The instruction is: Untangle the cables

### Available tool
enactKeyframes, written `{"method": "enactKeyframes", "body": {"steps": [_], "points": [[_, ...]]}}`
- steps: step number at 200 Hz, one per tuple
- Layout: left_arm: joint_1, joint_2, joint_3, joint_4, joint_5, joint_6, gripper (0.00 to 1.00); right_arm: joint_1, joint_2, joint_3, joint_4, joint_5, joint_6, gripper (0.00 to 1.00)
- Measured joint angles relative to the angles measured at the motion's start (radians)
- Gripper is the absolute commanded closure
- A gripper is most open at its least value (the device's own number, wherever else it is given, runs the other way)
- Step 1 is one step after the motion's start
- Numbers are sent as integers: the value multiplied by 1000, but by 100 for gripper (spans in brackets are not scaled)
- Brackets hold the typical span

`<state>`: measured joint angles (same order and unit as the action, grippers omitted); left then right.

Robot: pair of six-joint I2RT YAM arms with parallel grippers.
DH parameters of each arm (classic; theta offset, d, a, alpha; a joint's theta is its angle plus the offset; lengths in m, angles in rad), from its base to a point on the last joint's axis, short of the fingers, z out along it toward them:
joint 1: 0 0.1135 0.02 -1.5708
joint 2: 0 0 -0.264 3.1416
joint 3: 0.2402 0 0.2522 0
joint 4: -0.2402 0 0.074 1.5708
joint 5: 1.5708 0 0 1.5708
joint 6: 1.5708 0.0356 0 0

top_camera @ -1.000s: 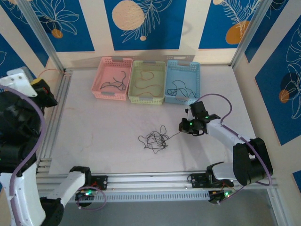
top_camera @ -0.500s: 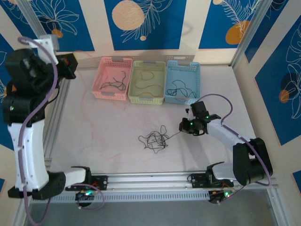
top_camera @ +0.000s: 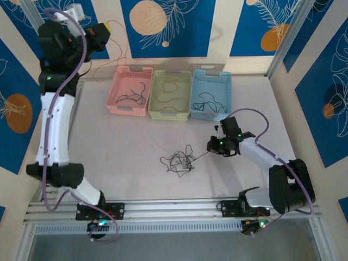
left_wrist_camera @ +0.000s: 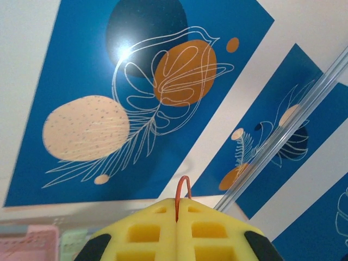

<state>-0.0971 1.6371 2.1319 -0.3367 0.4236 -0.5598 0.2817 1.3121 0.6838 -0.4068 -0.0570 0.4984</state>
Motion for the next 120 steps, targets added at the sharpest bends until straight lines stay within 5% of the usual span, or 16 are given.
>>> {"method": "enactKeyframes", "body": {"steps": [48,120], "points": [[-68,204,161,64,20,-6,100,-1,0,0,0,0,0,100],[-132,312,271,74,18,47,100,-1,1,0,0,0,0,100]]}}
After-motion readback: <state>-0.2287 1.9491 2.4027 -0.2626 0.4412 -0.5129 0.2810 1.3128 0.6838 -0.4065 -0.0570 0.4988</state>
